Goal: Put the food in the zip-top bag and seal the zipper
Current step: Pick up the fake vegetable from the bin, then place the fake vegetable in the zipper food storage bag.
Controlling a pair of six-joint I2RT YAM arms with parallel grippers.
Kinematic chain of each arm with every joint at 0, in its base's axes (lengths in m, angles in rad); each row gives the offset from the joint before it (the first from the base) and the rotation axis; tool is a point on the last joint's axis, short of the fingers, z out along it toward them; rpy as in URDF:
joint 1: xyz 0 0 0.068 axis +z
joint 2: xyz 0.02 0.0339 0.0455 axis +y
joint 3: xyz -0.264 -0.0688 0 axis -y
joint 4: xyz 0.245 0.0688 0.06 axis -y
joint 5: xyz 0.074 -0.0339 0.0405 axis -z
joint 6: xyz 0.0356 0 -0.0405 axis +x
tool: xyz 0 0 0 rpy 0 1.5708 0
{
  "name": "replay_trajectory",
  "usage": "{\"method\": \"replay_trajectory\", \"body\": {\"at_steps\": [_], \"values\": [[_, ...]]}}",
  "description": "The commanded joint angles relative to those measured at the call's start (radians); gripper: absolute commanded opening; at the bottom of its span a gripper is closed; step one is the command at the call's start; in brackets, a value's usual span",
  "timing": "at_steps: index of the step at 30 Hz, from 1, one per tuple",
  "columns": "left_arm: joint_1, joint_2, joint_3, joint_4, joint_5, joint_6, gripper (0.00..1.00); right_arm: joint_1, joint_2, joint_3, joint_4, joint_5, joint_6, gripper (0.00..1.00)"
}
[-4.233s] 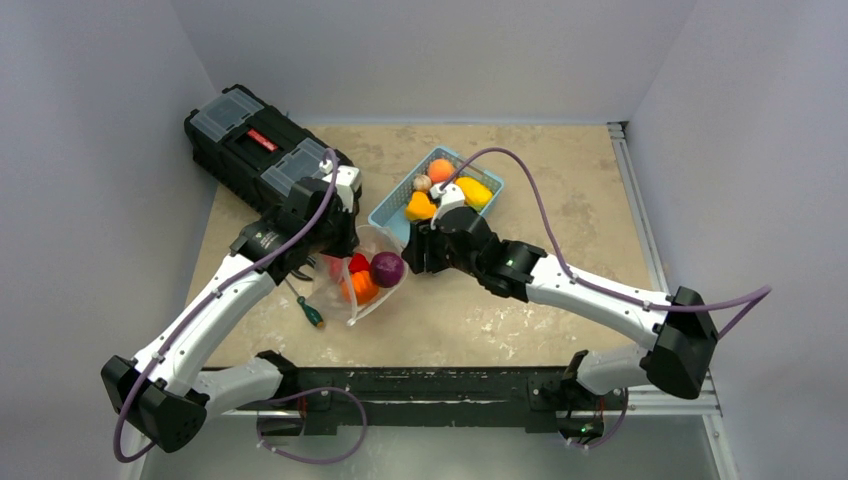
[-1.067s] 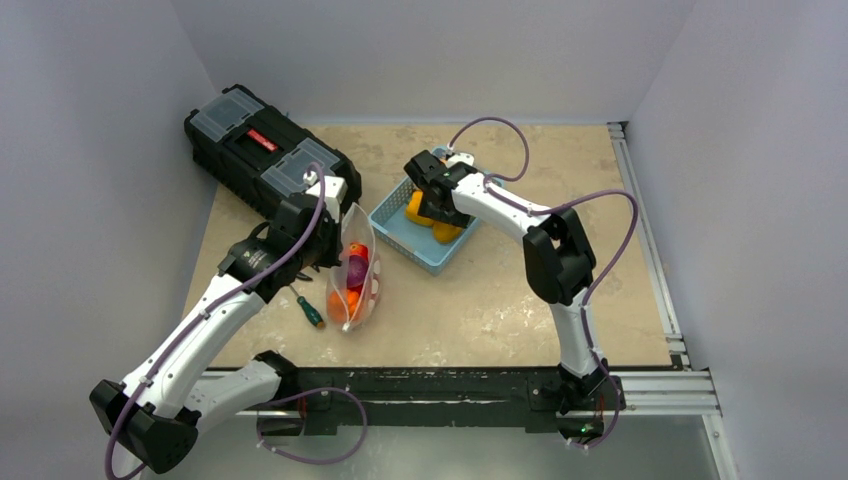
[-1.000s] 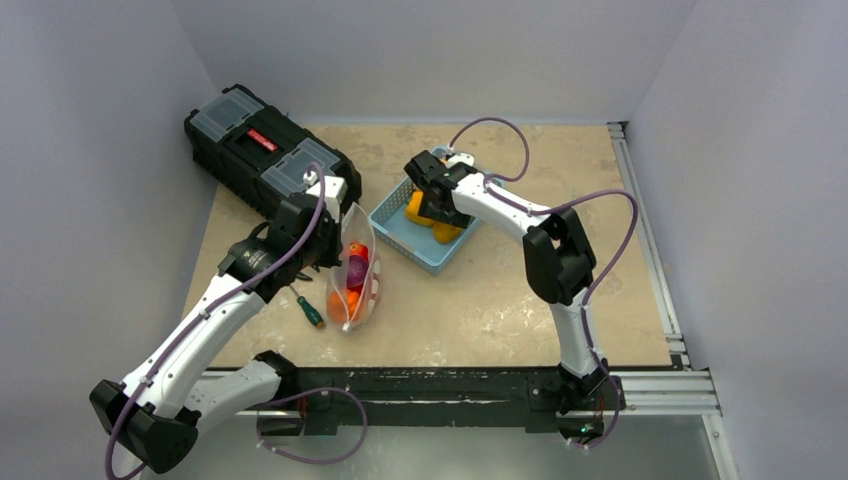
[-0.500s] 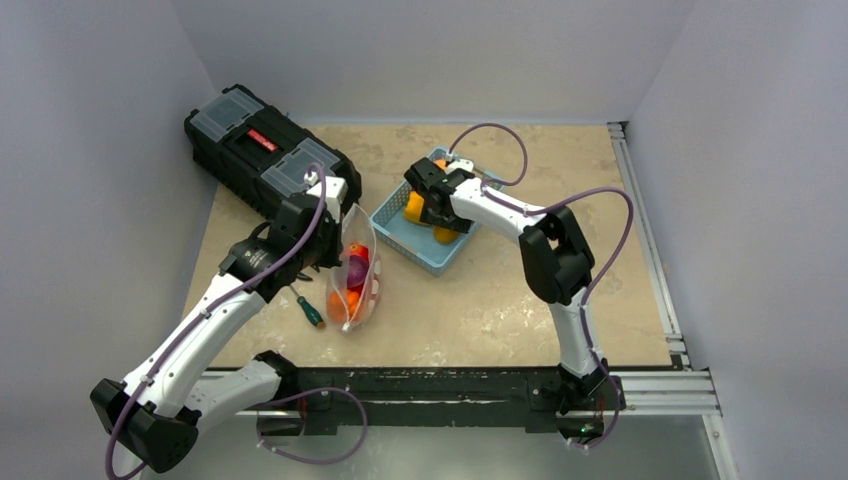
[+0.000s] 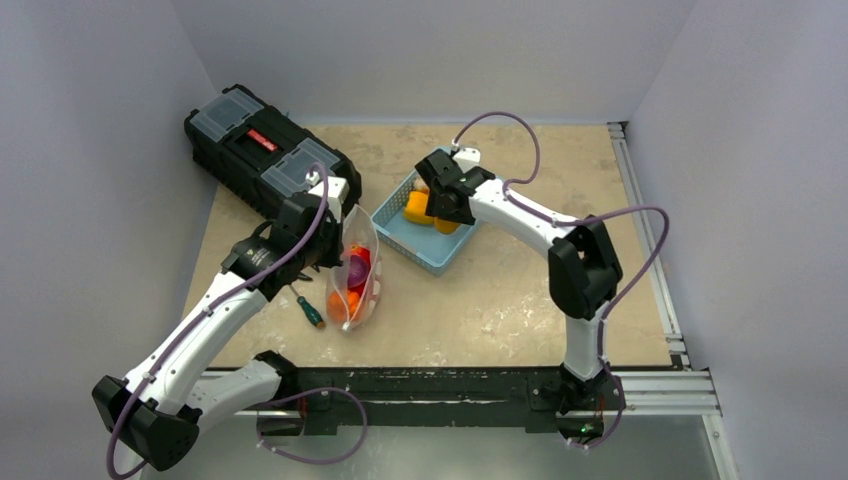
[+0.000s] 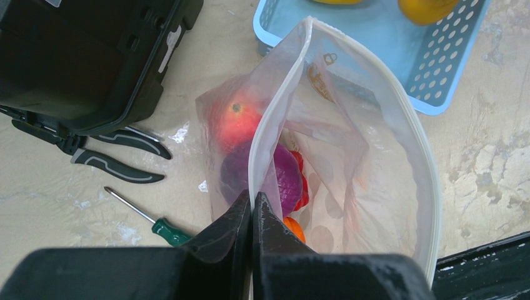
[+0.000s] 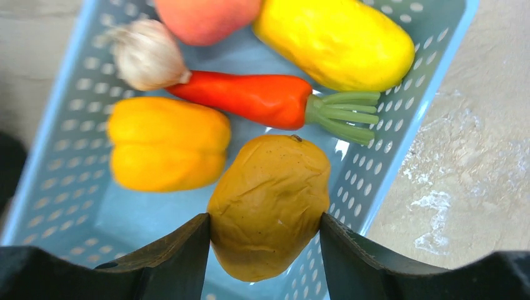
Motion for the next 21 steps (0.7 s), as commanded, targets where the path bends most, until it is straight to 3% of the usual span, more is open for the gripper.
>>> {"method": "replay_trajectory", "body": {"at_steps": [1, 7, 14, 21], "values": [[0.005, -0.005, 0.002, 0.021, -0.008, 0.013, 0.00, -0.002, -0.144, -0.061, 0.138, -0.061, -0.075, 0.00], [0.005, -0.017, 0.000, 0.021, -0.017, 0.012, 0.00, -0.002, -0.230, -0.165, 0.297, -0.258, -0.167, 0.00], [0.005, -0.027, -0.002, 0.021, -0.030, 0.009, 0.00, 0.008, -0.427, -0.406, 0.766, -0.637, -0.252, 0.00], [0.004, -0.032, -0.002, 0.021, -0.038, 0.007, 0.00, 0.013, -0.540, -0.538, 1.067, -0.899, -0.180, 0.00]]}}
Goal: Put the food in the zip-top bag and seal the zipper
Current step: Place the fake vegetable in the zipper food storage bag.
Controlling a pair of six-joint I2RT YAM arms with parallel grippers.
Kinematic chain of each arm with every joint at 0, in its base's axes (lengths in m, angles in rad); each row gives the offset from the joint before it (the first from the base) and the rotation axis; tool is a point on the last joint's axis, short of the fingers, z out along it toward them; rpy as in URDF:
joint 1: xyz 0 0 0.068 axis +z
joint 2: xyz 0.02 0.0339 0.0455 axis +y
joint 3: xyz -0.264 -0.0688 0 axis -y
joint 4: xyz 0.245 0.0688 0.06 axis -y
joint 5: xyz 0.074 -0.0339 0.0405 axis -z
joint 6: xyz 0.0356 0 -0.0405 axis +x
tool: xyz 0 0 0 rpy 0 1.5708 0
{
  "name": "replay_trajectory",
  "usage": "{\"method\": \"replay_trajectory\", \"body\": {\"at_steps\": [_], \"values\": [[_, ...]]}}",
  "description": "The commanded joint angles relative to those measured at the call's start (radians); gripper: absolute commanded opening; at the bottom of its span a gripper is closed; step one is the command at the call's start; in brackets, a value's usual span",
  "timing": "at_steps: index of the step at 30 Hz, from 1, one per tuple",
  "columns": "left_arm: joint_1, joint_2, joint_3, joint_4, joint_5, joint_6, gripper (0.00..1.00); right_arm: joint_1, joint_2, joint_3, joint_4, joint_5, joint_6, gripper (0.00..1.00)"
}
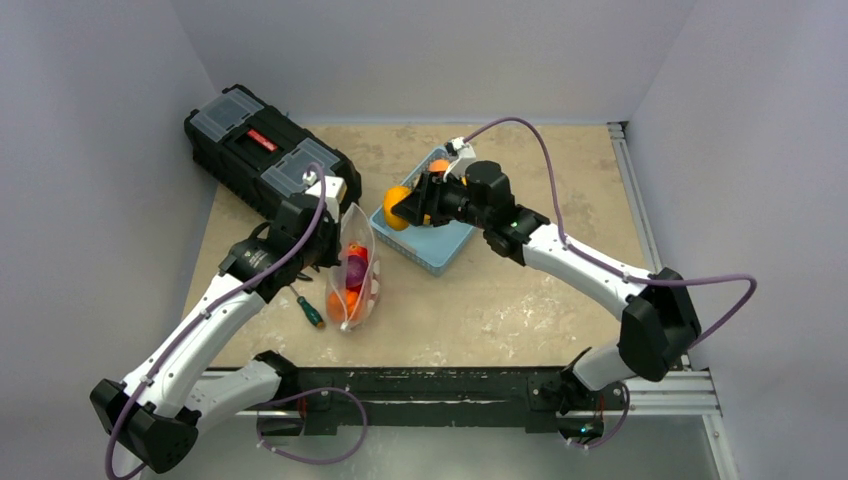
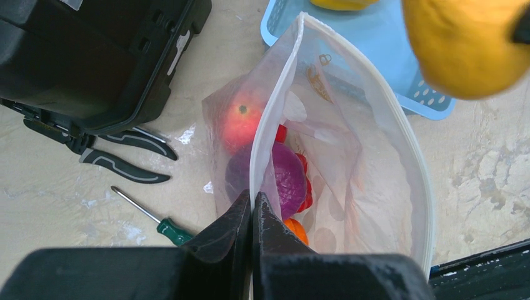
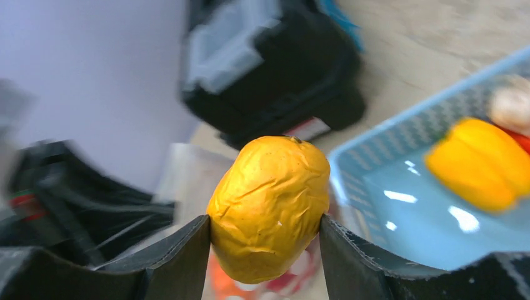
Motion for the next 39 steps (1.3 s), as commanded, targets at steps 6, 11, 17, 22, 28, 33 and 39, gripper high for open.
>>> {"method": "replay_trajectory", "body": {"at_steps": [6, 11, 17, 22, 28, 33, 39], "values": [[0.004, -0.019, -0.002, 0.020, -0.019, 0.009, 0.00, 0.117, -0.090, -0.118, 0.510, -0.333, 0.153, 0.00], [0.004, -0.018, -0.001, 0.020, -0.017, 0.008, 0.00, 0.252, -0.118, -0.110, 0.412, -0.172, 0.105, 0.00], [0.005, -0.024, -0.004, 0.023, -0.017, 0.006, 0.00, 0.269, -0.135, -0.188, 0.402, -0.015, 0.163, 0.00], [0.004, -0.027, -0.004, 0.021, -0.022, 0.006, 0.00, 0.279, -0.081, -0.144, 0.359, 0.005, 0.168, 0.00], [0.004, -0.034, -0.006, 0.022, -0.026, 0.005, 0.00, 0.291, -0.079, -0.123, 0.251, 0.087, 0.131, 0.22], [0.005, -0.038, -0.005, 0.024, -0.022, 0.005, 0.00, 0.297, -0.093, -0.127, 0.228, 0.108, 0.117, 0.48], [0.005, -0.038, -0.005, 0.026, -0.018, 0.003, 0.00, 0.300, -0.095, -0.111, 0.221, 0.111, 0.102, 0.77]]}}
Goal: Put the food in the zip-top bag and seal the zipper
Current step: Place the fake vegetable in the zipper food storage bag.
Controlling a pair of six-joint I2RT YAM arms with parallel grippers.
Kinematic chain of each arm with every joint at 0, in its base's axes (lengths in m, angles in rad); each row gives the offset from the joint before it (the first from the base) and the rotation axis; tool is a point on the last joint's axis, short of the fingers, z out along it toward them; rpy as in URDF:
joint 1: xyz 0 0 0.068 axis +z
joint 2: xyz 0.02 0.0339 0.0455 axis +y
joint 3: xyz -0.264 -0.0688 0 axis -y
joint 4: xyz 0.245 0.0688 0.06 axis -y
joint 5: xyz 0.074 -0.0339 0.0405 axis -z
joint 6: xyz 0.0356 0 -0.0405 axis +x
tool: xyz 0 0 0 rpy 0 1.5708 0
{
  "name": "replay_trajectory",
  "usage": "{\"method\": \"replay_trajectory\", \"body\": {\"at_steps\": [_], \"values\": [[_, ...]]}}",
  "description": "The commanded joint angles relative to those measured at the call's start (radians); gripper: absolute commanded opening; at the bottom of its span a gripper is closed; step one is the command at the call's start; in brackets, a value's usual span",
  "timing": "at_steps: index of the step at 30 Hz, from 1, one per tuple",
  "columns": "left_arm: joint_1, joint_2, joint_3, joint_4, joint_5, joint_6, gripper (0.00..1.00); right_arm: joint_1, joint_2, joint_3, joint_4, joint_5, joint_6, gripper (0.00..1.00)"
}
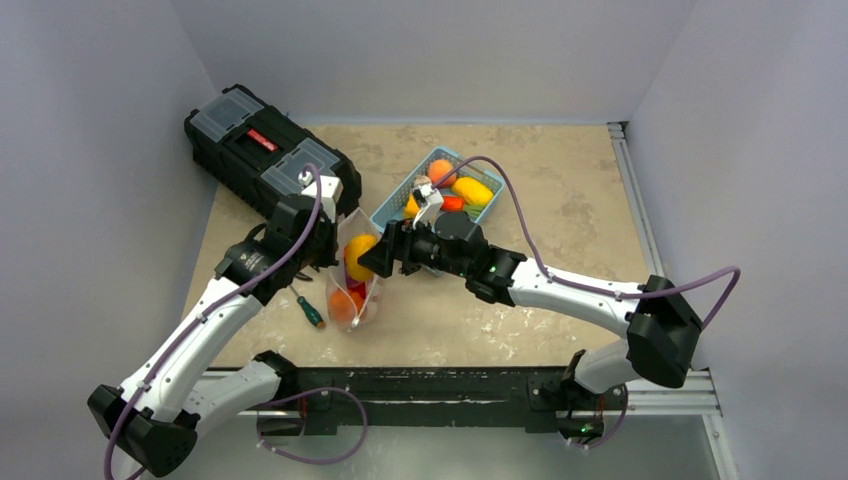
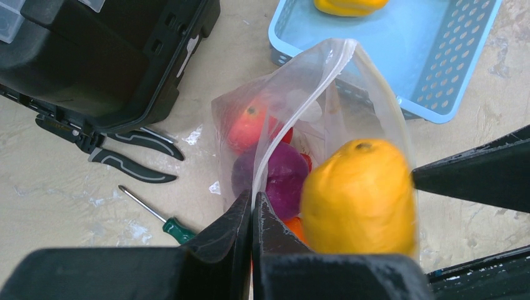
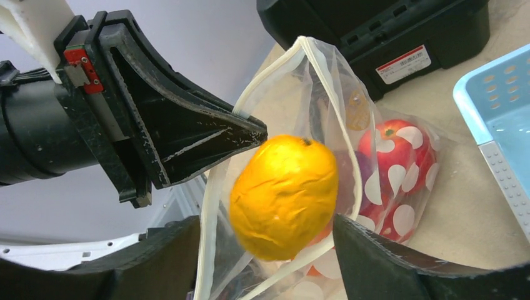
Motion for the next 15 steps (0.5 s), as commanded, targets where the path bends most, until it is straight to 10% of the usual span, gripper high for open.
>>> {"method": "replay_trajectory", "body": {"at_steps": [1, 15], "values": [[-0.002, -0.016, -0.005, 0.030, -0.002, 0.003, 0.00, 0.007, -0.025, 0.057, 0.005, 0.032, -0.032, 0.79], [-0.002, -0.033, -0.006, 0.033, -0.011, 0.002, 0.00, 0.008, -0.070, 0.159, -0.097, 0.087, -0.101, 0.78]]}}
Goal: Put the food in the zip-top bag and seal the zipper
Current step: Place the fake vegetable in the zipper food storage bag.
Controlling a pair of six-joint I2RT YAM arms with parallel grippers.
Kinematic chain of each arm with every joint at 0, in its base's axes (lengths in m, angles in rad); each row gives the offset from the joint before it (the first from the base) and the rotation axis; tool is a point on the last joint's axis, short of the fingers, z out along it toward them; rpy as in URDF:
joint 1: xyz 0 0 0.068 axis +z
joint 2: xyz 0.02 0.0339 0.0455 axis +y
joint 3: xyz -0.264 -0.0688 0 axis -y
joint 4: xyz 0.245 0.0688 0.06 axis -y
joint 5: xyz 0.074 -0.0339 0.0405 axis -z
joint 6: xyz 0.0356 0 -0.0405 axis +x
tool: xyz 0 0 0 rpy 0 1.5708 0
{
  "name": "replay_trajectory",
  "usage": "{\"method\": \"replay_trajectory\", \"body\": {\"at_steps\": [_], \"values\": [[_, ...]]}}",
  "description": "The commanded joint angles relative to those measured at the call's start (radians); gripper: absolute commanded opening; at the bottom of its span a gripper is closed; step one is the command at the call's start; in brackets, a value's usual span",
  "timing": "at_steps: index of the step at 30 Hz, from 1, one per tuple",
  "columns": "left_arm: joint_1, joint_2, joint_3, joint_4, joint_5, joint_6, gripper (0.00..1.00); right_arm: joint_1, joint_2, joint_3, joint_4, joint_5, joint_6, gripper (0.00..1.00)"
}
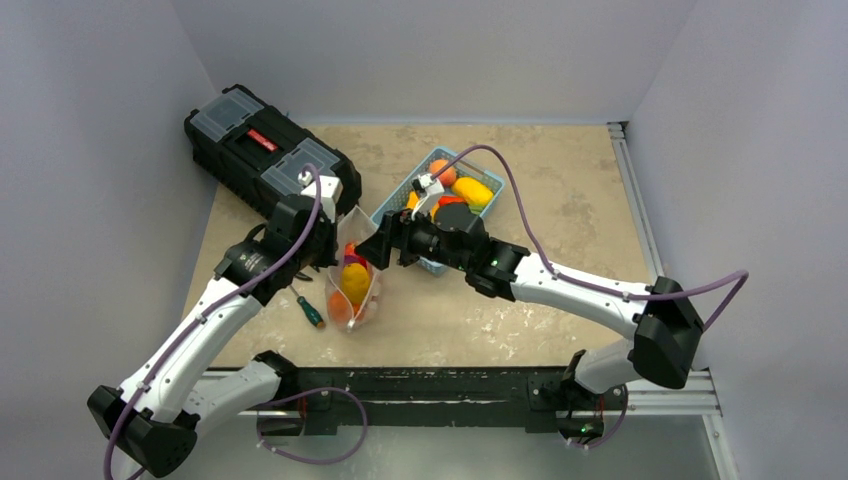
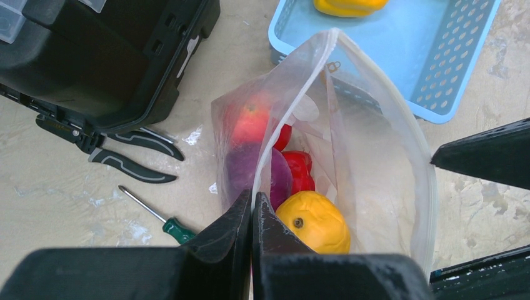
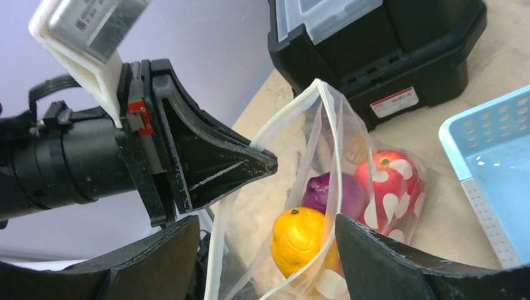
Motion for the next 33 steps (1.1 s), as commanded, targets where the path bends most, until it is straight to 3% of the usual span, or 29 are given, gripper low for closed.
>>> {"method": "replay_trajectory", "body": {"at_steps": [1, 5, 11, 16, 20, 23, 25, 30, 32, 33], "values": [[-0.001, -0.036, -0.007, 0.035, -0.015, 0.000, 0.00, 0.006, -0.064, 0.087, -0.048, 0.064, -0.050, 0.77], [-0.002, -0.067, -0.018, 0.046, -0.043, -0.001, 0.00, 0.006, -0.056, 0.124, -0.147, 0.149, -0.093, 0.75], [-0.002, -0.109, -0.024, 0.054, -0.072, -0.008, 0.00, 0.012, -0.023, 0.104, -0.170, 0.116, -0.068, 0.79], [-0.001, -0.152, -0.053, 0.093, -0.068, -0.006, 0.00, 0.020, 0.057, 0.137, -0.184, 0.026, -0.055, 0.74], [-0.002, -0.118, -0.034, 0.067, -0.058, -0.006, 0.00, 0.022, 0.102, 0.136, -0.143, 0.005, -0.012, 0.52], [-0.002, -0.111, -0.032, 0.065, -0.049, -0.006, 0.00, 0.022, 0.123, 0.177, -0.172, 0.018, -0.018, 0.17], [-0.002, -0.116, -0.034, 0.064, -0.056, -0.006, 0.00, 0.022, 0.113, 0.216, -0.213, 0.033, -0.039, 0.05], [-0.002, -0.137, -0.038, 0.069, -0.087, -0.009, 0.00, 0.021, 0.069, 0.275, -0.229, 0.018, -0.046, 0.00], [-0.002, -0.142, -0.038, 0.066, -0.102, -0.011, 0.00, 0.017, 0.068, 0.273, -0.220, 0.015, -0.040, 0.02], [-0.002, -0.143, -0.037, 0.066, -0.107, -0.012, 0.00, 0.016, 0.073, 0.271, -0.218, 0.012, -0.040, 0.08]]}}
